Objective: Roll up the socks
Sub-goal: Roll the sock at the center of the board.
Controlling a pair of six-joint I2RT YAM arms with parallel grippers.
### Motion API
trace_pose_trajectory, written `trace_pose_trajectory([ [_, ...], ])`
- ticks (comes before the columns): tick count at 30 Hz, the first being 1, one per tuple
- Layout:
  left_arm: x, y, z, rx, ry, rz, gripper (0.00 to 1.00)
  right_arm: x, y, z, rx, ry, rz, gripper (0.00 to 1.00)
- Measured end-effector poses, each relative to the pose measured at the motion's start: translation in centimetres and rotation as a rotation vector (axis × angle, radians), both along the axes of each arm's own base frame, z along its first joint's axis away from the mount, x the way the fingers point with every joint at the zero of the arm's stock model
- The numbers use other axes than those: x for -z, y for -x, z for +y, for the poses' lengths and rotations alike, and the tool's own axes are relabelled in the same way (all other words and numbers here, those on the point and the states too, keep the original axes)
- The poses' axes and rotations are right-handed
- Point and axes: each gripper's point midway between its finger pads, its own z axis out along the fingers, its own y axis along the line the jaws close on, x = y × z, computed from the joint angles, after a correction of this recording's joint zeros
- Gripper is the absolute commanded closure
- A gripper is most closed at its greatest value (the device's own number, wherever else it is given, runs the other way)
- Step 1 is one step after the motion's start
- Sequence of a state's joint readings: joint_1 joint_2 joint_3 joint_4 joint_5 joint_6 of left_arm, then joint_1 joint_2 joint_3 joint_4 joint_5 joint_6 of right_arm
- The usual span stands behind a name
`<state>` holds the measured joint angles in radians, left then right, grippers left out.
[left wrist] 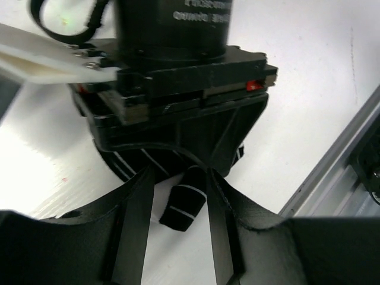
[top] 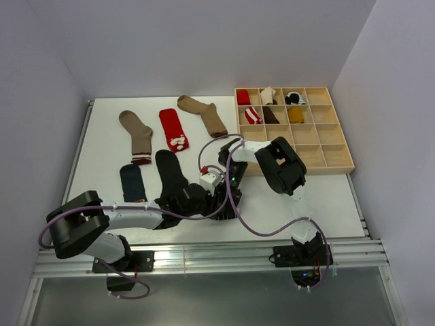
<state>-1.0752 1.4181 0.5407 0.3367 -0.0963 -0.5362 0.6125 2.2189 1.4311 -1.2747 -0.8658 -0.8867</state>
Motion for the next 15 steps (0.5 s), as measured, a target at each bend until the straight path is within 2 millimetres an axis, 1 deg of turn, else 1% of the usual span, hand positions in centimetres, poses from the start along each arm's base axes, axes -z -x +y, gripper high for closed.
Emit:
trace_pose_trajectory([
  [8, 0.8, 0.7, -0.7, 0.046, 0.007, 0.026, 0.56, 0.0, -0.1, -0.1, 0.011, 0.013, 0.017, 0.82],
  [11, 1.1, 0.8, -0.7, 0.053, 0.013, 0.029, 0.56, 0.0, -0.2, -0.2, 0.020, 0.015, 0.025, 0.82],
  [15, 1.9, 1.2, -0.5, 0.060, 0.008, 0.044, 0.57, 0.1, -0.3, -0.2, 0.035, 0.022, 0.050, 0.82],
])
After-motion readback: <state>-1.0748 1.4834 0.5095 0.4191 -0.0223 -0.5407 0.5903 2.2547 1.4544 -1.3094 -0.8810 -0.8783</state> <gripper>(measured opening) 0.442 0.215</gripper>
